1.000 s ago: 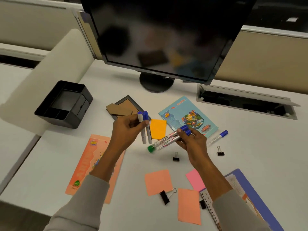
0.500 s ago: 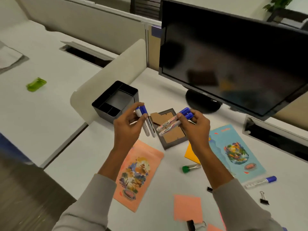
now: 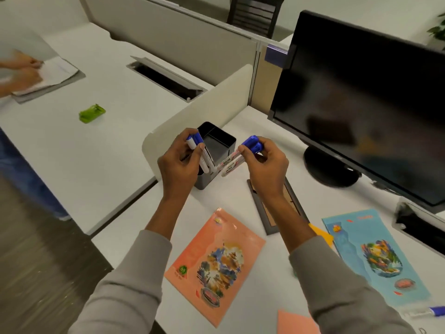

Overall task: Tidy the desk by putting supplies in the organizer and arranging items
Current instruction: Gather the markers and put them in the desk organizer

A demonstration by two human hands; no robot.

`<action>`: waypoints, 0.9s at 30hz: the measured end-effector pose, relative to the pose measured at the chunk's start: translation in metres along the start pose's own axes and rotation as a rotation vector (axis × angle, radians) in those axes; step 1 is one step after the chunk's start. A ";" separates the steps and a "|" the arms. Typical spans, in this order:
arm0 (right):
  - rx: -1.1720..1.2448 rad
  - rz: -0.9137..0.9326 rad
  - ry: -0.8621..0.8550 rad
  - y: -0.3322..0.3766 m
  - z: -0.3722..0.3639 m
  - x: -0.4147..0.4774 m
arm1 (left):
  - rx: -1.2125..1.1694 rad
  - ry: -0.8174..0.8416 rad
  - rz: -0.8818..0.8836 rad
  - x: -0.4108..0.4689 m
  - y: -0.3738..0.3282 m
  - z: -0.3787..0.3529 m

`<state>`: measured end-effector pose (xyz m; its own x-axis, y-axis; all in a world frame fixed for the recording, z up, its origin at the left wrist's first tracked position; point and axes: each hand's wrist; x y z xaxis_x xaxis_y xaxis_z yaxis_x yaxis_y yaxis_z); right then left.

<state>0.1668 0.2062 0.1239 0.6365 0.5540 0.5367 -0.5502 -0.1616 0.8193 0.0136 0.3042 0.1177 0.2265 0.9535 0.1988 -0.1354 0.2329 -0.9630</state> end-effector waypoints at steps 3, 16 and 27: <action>0.014 0.020 0.042 0.001 -0.026 0.003 | 0.022 -0.057 -0.051 0.017 0.001 0.010; -0.047 0.070 0.177 -0.029 -0.102 -0.017 | 0.051 -0.166 -0.064 0.053 0.038 0.027; -0.215 -0.006 0.300 -0.058 -0.115 -0.030 | 0.135 -0.160 -0.059 0.058 0.059 0.016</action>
<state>0.1171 0.2932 0.0374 0.4708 0.7745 0.4225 -0.6680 0.0001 0.7441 0.0035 0.3760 0.0754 0.0836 0.9533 0.2904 -0.2570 0.3022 -0.9179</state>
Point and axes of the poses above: each hand's wrist, its own x-axis towards the middle knuckle, its own z-axis out of the back of the hand, y = z × x, and after that the axes turned 14 degrees about z, right-handed
